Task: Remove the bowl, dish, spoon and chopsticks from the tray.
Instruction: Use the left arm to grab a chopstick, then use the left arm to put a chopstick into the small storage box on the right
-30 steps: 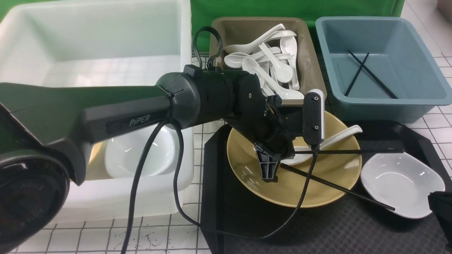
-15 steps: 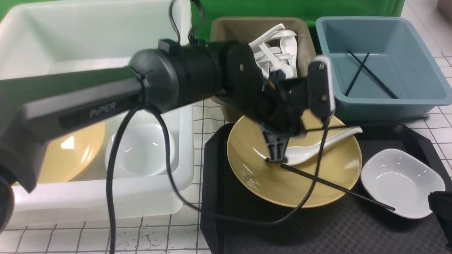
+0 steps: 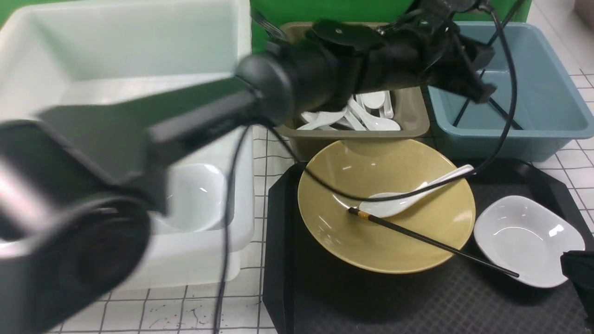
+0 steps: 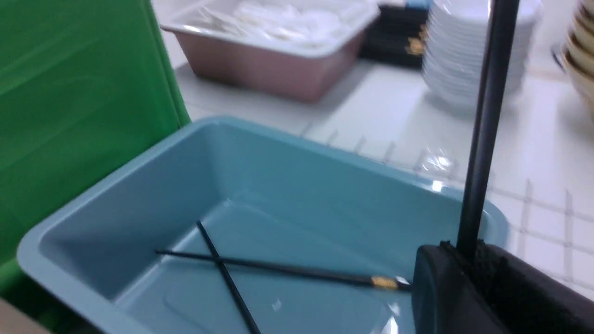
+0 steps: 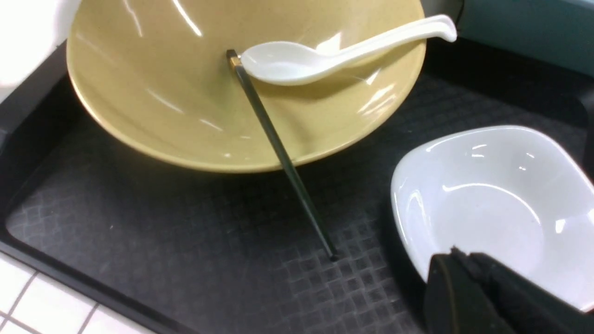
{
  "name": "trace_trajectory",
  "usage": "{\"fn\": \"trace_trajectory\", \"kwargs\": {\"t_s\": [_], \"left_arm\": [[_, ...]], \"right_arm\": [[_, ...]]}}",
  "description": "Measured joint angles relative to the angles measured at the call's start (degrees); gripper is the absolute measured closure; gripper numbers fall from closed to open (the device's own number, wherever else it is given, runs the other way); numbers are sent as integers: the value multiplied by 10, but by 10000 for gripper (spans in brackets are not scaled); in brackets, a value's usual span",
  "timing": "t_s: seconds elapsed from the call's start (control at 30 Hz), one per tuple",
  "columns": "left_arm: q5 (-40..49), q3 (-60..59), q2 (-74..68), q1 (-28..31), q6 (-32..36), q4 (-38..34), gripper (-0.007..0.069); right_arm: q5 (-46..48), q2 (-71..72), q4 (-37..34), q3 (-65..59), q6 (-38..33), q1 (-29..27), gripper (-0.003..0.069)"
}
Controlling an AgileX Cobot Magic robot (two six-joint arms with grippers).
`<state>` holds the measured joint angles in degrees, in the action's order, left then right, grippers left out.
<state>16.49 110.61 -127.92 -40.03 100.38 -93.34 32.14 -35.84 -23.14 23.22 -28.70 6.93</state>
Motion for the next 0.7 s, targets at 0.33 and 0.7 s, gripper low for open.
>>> {"fn": "trace_trajectory", "kwargs": {"t_s": [0.33,0.7], "left_arm": [[-20,176,-174,0,30,-44,571],[131,185,-68,0,-315,313,212]], "right_arm": [[0,0,-1,0,0,0,591],[-1,0,-1,0,0,0,586]]}}
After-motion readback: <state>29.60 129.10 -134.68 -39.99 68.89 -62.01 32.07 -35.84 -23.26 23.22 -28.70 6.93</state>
